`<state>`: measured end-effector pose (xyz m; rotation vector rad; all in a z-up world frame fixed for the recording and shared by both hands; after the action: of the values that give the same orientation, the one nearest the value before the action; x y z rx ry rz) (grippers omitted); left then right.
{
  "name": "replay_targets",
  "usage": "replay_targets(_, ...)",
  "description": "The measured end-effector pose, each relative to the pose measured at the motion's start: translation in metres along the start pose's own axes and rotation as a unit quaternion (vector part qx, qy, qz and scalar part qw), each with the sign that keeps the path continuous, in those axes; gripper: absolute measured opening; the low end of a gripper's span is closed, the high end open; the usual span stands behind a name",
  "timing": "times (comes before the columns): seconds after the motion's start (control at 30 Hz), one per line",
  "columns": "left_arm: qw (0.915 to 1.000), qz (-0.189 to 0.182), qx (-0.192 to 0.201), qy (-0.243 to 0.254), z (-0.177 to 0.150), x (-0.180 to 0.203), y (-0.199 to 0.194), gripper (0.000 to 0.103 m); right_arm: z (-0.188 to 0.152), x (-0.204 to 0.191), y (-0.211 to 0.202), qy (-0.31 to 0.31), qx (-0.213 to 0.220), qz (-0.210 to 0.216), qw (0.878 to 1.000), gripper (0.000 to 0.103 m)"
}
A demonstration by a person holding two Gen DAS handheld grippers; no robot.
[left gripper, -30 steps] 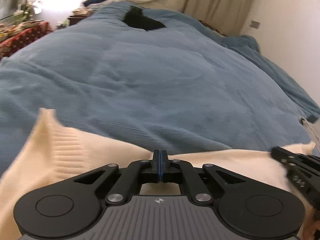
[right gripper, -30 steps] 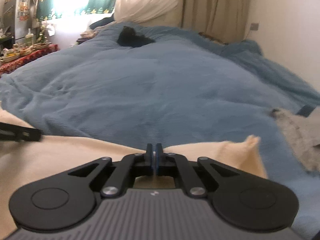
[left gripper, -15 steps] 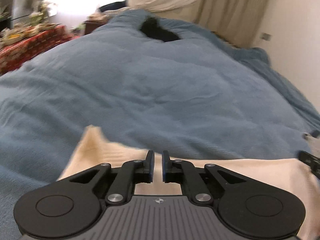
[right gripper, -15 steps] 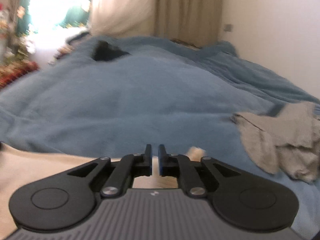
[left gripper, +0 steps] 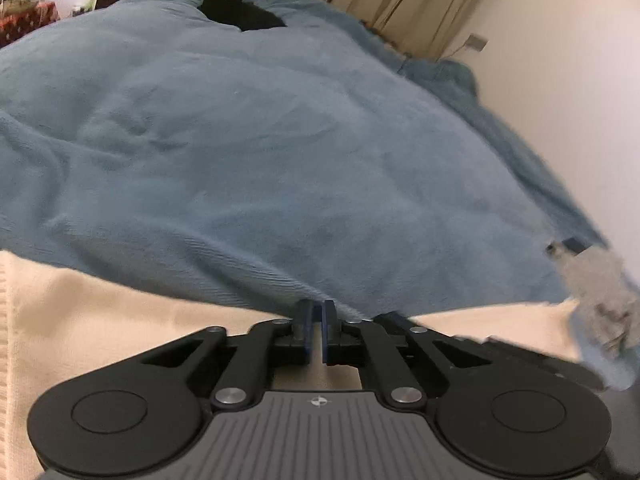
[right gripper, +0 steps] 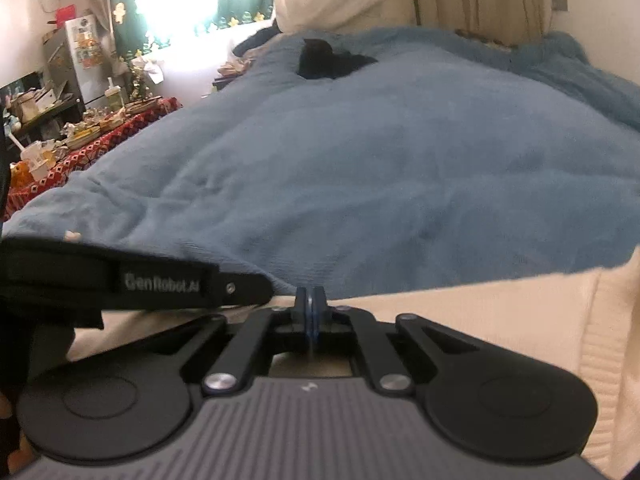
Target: Fold clothes
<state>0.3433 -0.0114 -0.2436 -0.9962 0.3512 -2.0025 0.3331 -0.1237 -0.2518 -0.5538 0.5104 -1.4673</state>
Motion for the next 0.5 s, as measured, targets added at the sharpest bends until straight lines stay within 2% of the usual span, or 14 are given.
replay_targets(0.07,0.9997,0.02,0.001,0.017,0.0,0.0,-0.004,0.004,0.0,0.001,-0.001,-0.006,0.004,-0.02,1.0,0.0)
replay_targets(0.2,0.9961,0.08,0.015,0.034,0.006,-0.02,-0.029,0.003,0.001,0.019,-0.011,-0.019,0.025,-0.087,0.996,0.0)
replay_targets(0.3,0.9927,0.116,0.033,0.007,0.012,-0.053,-0.06,0.003,0.003,0.059,-0.02,0.015,0.032,-0.118,0.992,0.0)
replay_targets(0.5,0.9842,0.148,0.074,-0.063,0.025,-0.111,-0.107,0.002,0.007,0.119,-0.041,0.035,0.033,-0.165,0.985,0.0)
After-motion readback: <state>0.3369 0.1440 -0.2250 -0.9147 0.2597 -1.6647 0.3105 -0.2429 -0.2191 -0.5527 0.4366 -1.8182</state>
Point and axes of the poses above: each gripper's, at about its wrist camera, not at the fingertips, and y roughly the way its jaws point, x to its right, z to its top, the point moved 5 cm from there along y, roughly the way its jaws point, and after that the axes turned 12 degrees about -z, right-handed, at the moved point
